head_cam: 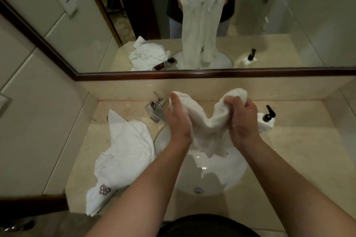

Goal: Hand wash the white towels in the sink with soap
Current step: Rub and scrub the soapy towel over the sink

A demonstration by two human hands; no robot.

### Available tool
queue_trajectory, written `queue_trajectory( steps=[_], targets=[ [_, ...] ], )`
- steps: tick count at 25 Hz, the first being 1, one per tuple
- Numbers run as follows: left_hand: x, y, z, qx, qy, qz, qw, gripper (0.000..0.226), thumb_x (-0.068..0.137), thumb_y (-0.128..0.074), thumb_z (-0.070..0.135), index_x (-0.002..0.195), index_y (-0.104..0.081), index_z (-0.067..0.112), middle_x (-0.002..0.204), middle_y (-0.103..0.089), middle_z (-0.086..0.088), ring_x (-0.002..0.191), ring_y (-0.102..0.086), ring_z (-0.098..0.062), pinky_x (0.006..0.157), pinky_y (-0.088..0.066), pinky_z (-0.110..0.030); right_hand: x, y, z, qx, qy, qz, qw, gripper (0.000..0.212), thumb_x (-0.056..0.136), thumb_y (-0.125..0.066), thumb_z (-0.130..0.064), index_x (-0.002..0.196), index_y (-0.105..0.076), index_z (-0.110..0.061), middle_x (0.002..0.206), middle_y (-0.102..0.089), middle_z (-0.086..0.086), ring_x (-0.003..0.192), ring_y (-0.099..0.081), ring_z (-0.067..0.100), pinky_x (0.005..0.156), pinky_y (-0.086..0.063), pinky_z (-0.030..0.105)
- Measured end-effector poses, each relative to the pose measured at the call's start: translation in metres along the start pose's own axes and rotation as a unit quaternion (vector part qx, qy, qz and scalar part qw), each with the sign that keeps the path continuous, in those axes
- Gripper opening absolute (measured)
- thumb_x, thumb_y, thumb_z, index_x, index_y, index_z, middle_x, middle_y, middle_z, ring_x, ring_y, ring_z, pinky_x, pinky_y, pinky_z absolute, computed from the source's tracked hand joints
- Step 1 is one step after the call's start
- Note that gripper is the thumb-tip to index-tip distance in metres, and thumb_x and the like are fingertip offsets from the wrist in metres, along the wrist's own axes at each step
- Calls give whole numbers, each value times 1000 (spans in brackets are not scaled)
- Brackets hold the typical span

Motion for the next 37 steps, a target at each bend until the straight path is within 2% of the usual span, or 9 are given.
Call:
queue_trajectory(
  steps=[6,11,15,20,24,29,31,34,37],
  targets=[
    [-15,-39,9,-28,-42,-33,998,46,105,-38,43,75,-58,15,66,-61,5,59,-61,-3,59,-50,-20,0,-35,-11,-27,97,56,993,23,90,-69,-18,70,-56,-19,59,-57,-11,56,-54,5,55,-46,27],
    [-6,-36,20,3,29,-5,1000,37,102,-43,50,78,-55,24,76,-59,9,68,-57,-2,57,-44,-16,-10,-44,-1,-85,70,-20,994,50,98,-52,-44,55,-51,-18,48,-53,-7,47,-53,9,47,-42,23],
    [-15,-42,6,71,27,-75,994,37,101,-51,42,76,-61,17,66,-60,6,62,-60,-7,56,-46,-19,15,-41,-5,-168,57,70,982,56,101,-46,-46,52,-47,-19,49,-53,-4,46,-52,13,49,-41,28],
    [3,-21,-1,20,88,-14,996,50,99,-47,56,71,-57,15,59,-59,3,58,-59,-12,56,-49,-26,-26,-48,14,-214,52,-63,973,60,92,-56,-56,61,-63,-6,54,-62,5,46,-59,16,46,-45,27],
    [-14,-32,-8,56,49,-54,996,57,100,-44,55,66,-60,13,61,-66,2,58,-63,-10,59,-52,-26,4,-42,7,-185,7,41,982,59,91,-55,-59,52,-53,-16,48,-56,-2,45,-54,12,51,-43,29],
    [-9,-29,6,27,15,-34,999,51,95,-54,52,60,-55,15,50,-58,7,48,-58,-4,52,-46,-21,-9,-48,11,-168,17,-38,985,53,86,-66,-54,63,-64,-6,61,-67,11,59,-66,30,59,-55,45],
    [-21,-37,4,27,3,-80,996,50,88,-55,59,65,-62,15,58,-66,4,58,-66,-8,58,-51,-22,6,-45,-1,-205,1,-2,979,60,88,-56,-63,59,-59,-11,55,-62,4,53,-61,19,60,-52,40],
    [-1,-32,6,27,53,-15,998,61,90,-50,66,57,-52,15,55,-59,0,56,-59,-15,62,-51,-31,-10,-50,-2,-234,33,-34,971,62,93,-47,-61,51,-53,-16,43,-53,-6,41,-50,3,46,-39,22],
    [-4,-35,1,58,28,-48,997,66,96,-36,68,52,-45,19,51,-53,2,50,-51,-13,59,-44,-32,-3,-46,-4,-220,70,-48,972,65,93,-43,-62,44,-44,-19,42,-47,-6,42,-46,10,49,-39,27]
  ],
)
Point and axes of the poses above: each hand's wrist, its own x-axis towards the middle knuckle, its own y-axis out of the back of the hand, z = x × y, the point moved 4 cm from there along x, towards the middle knuckle
